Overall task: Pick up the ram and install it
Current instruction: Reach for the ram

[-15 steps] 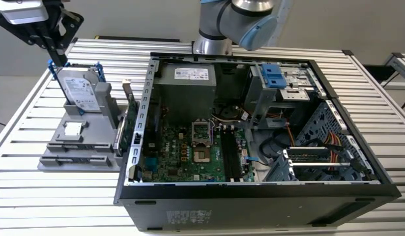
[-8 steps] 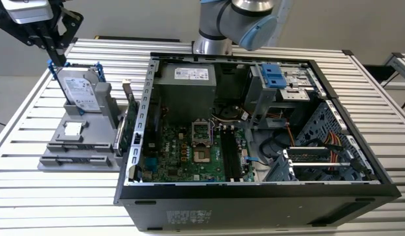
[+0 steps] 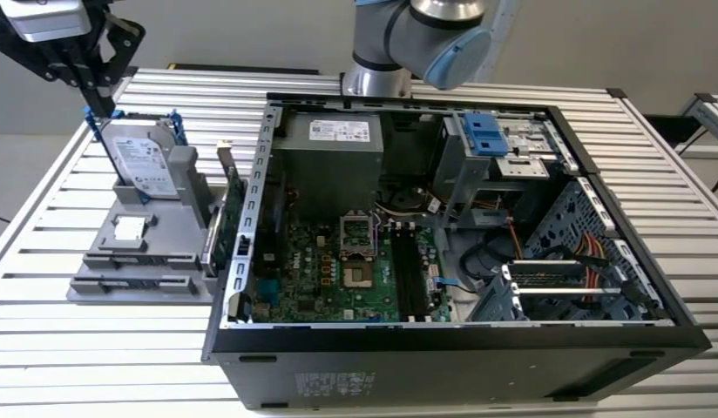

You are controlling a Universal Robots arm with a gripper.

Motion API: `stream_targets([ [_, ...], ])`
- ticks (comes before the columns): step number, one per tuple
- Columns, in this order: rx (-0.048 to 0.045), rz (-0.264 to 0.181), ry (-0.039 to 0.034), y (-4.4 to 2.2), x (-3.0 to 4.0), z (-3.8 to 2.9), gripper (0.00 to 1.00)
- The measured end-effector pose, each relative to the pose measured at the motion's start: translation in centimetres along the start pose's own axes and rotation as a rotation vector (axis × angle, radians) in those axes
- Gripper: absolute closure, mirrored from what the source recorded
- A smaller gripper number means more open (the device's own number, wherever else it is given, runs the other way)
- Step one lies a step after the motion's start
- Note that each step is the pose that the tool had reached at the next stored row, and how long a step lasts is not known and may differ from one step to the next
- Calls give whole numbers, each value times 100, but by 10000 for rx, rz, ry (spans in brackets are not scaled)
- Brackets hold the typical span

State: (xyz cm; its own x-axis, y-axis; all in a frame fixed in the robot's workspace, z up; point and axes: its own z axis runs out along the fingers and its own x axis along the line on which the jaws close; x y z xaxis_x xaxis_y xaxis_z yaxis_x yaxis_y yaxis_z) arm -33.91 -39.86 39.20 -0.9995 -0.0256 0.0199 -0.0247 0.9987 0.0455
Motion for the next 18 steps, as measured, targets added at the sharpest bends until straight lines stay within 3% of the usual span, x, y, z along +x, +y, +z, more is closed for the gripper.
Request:
stream_targets([
  [9,-1,1,15,-15,1,0,100],
  [18,-1,1,16,-69,3,-3,100],
])
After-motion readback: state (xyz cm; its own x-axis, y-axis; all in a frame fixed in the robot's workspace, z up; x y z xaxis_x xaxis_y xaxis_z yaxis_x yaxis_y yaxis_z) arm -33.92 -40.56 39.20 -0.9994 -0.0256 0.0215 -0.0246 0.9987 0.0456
